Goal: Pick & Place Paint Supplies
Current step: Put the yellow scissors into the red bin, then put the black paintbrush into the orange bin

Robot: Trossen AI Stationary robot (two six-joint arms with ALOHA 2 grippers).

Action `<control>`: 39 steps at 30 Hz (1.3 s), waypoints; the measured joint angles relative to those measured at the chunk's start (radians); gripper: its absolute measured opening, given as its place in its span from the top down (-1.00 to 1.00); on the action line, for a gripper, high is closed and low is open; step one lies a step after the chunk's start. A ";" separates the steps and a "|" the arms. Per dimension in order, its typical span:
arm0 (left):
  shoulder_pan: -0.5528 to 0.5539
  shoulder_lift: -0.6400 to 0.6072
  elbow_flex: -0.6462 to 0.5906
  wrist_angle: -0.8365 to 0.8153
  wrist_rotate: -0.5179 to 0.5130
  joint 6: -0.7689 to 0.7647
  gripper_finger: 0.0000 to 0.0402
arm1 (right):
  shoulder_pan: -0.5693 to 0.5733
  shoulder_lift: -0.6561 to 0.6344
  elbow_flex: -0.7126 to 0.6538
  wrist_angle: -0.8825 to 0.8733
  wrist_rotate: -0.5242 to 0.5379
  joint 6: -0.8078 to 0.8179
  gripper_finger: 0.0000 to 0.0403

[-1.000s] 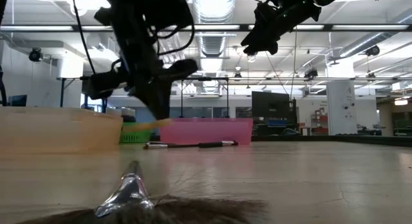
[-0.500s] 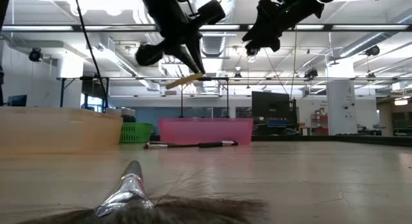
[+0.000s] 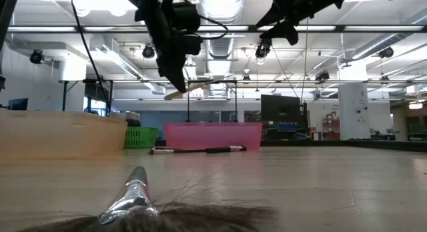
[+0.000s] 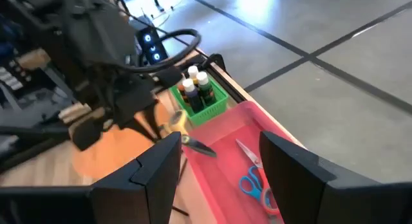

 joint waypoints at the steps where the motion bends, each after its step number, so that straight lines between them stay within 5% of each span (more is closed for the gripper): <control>1: 0.021 0.000 0.000 -0.002 0.005 0.071 0.94 | 0.000 -0.005 0.000 0.001 0.000 0.016 -0.03; 7: 0.077 0.045 0.003 0.017 0.025 0.336 0.94 | 0.002 -0.032 0.000 0.000 0.000 0.121 -0.03; 21: 0.087 0.194 0.009 0.105 -0.067 0.488 0.93 | 0.081 -0.091 0.000 -0.003 0.135 0.266 -0.03; 27: 0.092 0.186 0.006 0.190 -0.170 0.472 0.55 | 0.128 -0.099 0.000 -0.006 0.187 0.288 -0.03; 33: 0.094 0.174 0.015 0.246 -0.178 0.461 0.18 | 0.165 -0.099 0.000 -0.009 0.229 0.294 -0.03; 39: 0.094 0.081 0.043 0.218 -0.111 0.332 0.03 | 0.187 -0.099 0.000 -0.031 0.231 0.295 -0.03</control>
